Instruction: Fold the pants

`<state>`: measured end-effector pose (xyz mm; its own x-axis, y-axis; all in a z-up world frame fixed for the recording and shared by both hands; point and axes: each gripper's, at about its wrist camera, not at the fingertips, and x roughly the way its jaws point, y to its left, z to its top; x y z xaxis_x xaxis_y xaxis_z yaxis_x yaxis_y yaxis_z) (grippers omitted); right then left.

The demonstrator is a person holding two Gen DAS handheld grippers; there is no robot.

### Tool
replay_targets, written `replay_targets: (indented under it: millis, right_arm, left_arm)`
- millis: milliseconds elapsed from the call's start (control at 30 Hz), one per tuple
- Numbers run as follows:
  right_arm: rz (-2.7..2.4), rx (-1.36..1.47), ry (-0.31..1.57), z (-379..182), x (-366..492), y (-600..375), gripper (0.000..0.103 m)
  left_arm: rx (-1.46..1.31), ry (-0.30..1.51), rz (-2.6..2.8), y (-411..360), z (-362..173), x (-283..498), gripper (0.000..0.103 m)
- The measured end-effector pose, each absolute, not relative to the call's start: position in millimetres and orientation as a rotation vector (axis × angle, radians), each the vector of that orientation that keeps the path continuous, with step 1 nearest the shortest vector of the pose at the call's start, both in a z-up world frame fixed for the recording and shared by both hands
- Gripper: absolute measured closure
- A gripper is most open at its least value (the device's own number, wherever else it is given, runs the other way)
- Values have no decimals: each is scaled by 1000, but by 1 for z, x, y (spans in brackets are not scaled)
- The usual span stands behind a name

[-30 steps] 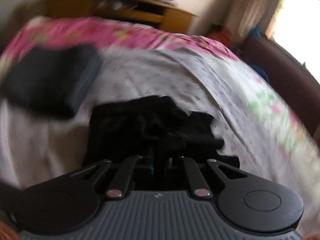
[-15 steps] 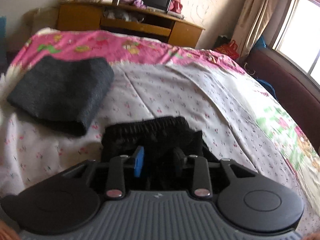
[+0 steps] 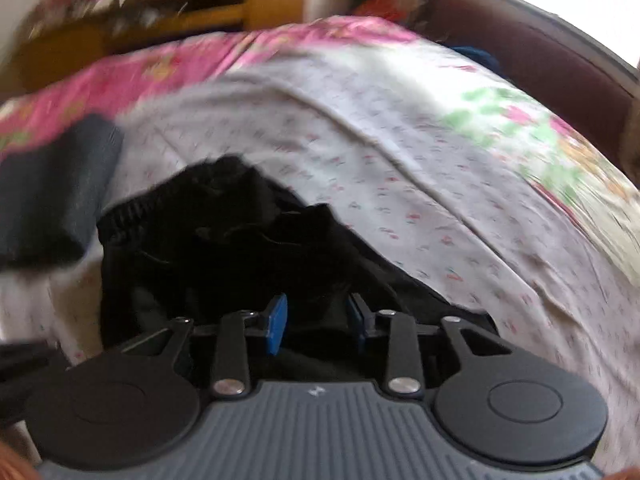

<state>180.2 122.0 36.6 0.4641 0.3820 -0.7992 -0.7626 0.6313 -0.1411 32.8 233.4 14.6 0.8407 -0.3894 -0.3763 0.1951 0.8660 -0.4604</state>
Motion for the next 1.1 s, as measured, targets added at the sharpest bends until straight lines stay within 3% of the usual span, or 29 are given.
replay_targets:
  millis: [267, 467, 900, 1100]
  right_arm:
    - [952, -336, 801, 53, 227, 179, 68]
    - [930, -256, 732, 62, 207, 127, 68]
    - [903, -359, 748, 39, 163, 98, 67]
    - [873, -197, 823, 38, 186, 101, 61]
  left_arm:
    - [-634, 574, -168, 263, -22, 41, 21]
    - [-643, 378, 37, 276, -9, 4, 19]
    - [-764, 345, 551, 310, -22, -18, 19]
    - [-497, 271, 415, 268, 4, -14, 17]
